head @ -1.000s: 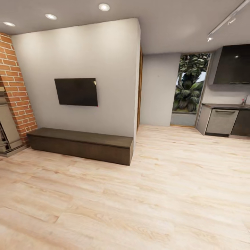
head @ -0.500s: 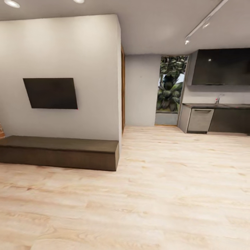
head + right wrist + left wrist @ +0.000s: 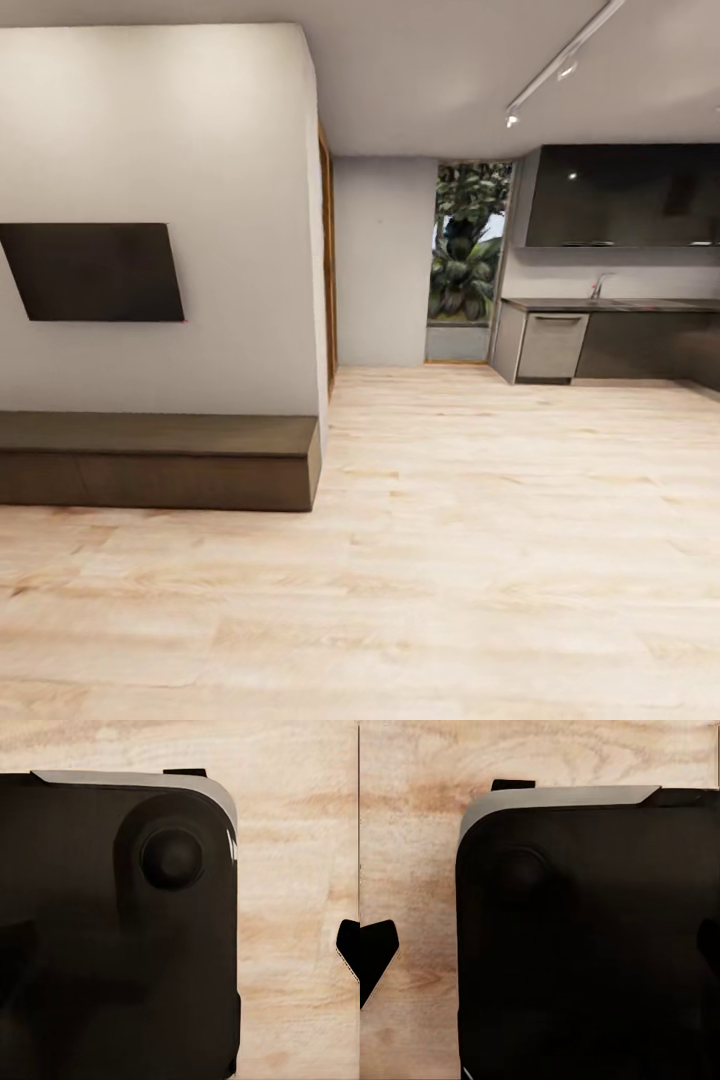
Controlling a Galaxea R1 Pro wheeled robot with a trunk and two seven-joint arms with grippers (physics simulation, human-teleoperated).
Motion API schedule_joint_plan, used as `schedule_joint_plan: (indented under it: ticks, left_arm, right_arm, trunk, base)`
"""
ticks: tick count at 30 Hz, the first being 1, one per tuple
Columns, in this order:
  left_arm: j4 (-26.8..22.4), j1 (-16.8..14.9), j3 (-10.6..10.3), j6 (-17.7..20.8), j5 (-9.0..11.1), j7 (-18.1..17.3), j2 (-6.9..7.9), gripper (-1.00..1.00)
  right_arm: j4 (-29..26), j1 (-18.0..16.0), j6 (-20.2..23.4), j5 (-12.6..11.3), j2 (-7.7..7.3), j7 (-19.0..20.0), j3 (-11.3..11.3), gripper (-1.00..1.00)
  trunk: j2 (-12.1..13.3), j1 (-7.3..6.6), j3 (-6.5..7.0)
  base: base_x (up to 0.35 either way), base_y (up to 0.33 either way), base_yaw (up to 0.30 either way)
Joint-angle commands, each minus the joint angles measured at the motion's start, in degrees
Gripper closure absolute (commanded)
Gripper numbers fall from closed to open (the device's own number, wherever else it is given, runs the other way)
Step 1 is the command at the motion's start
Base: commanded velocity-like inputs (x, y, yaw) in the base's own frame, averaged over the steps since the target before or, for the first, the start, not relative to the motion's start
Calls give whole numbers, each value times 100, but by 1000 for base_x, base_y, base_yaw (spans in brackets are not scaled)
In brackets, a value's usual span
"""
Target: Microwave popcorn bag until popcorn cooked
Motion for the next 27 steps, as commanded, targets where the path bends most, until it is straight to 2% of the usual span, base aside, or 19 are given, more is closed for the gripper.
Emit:
schedule_joint_plan:
  ticks: [1,17,27]
  left_arm:
    - [1,-1,-3,-16,21,8,-1,-100]
    - [-7,-1,-4,-26,19,12,-1,-100]
    - [-7,-1,-4,-34,11,6,-1,-100]
  right_arm:
    - [8,-3,-32,-13,-1,-1,-12,-100]
    - [4,-5,-52,-15,-3,5,-7,-100]
    - [4,-3,-50,-39,-21,86,-19,-100]
  trunk:
    - [-2,4,-4]
    - [-2,4,-6]
    - [-2,4,-51]
  base:
    - [323,0,-1]
    - [323,0,-7]
    - [323,0,-227]
